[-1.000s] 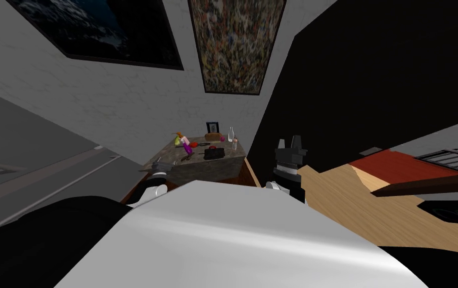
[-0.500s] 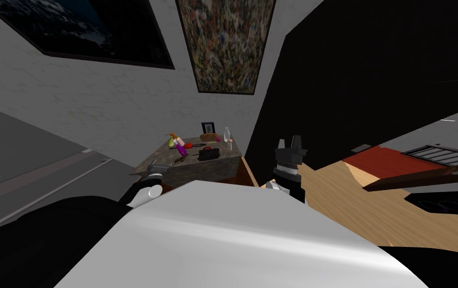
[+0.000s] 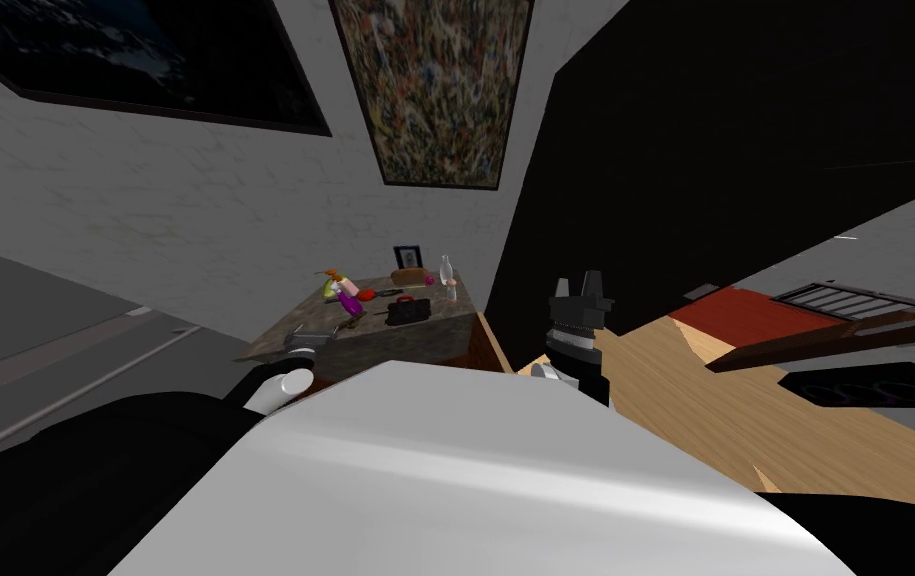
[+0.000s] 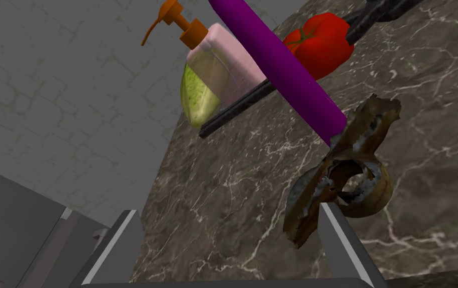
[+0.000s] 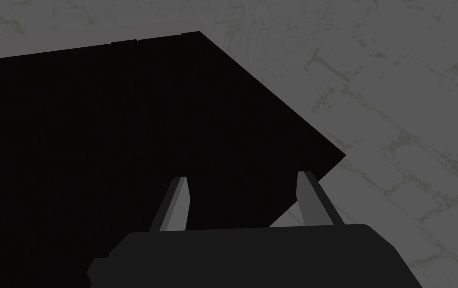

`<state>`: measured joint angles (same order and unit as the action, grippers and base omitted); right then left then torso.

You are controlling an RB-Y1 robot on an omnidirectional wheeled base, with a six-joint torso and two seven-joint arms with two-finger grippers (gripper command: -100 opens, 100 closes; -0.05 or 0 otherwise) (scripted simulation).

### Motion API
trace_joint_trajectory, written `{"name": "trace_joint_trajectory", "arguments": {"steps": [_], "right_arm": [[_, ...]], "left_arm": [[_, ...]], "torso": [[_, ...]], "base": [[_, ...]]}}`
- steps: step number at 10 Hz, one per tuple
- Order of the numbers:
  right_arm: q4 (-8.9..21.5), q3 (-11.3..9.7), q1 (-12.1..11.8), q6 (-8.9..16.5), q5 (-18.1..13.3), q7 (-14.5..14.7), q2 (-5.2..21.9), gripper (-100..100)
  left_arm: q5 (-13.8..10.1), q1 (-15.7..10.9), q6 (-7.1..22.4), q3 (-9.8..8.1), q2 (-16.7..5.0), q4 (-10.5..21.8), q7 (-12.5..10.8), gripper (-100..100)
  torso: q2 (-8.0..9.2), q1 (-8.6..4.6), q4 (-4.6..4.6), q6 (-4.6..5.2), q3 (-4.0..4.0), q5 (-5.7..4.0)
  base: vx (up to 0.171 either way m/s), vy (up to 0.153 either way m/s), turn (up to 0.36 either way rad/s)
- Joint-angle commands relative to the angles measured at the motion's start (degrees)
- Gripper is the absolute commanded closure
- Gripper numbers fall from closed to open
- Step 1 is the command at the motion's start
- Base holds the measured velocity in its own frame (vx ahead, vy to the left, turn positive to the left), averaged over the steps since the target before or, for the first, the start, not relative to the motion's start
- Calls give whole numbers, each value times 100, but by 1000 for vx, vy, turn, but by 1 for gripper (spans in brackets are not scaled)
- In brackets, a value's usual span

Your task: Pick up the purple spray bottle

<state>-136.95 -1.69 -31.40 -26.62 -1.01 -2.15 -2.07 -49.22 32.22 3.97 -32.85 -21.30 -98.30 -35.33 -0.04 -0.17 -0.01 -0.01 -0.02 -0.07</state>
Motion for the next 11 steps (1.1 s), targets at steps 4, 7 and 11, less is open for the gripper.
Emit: {"name": "trace_joint_trajectory", "arguments": {"steps": [4, 7, 11], "right_arm": [[0, 0, 0, 0, 0, 0, 0, 0], [0, 0, 0, 0, 0, 0, 0, 0], [0, 0, 0, 0, 0, 0, 1, 0]], "left_arm": [[-616, -165, 241, -184, -170, 322, -317, -100], [-1129, -312, 415, -325, -345, 618, -604, -100], [-1787, -516, 633, -507, -607, 1010, -989, -100]], "torso": [[0, 14, 1, 1, 1, 3], [-4, 13, 0, 1, -2, 3], [5, 21, 1, 0, 3, 5]], "base": [[34, -31, -46], [44, -24, -61], [34, -12, -53]]}}
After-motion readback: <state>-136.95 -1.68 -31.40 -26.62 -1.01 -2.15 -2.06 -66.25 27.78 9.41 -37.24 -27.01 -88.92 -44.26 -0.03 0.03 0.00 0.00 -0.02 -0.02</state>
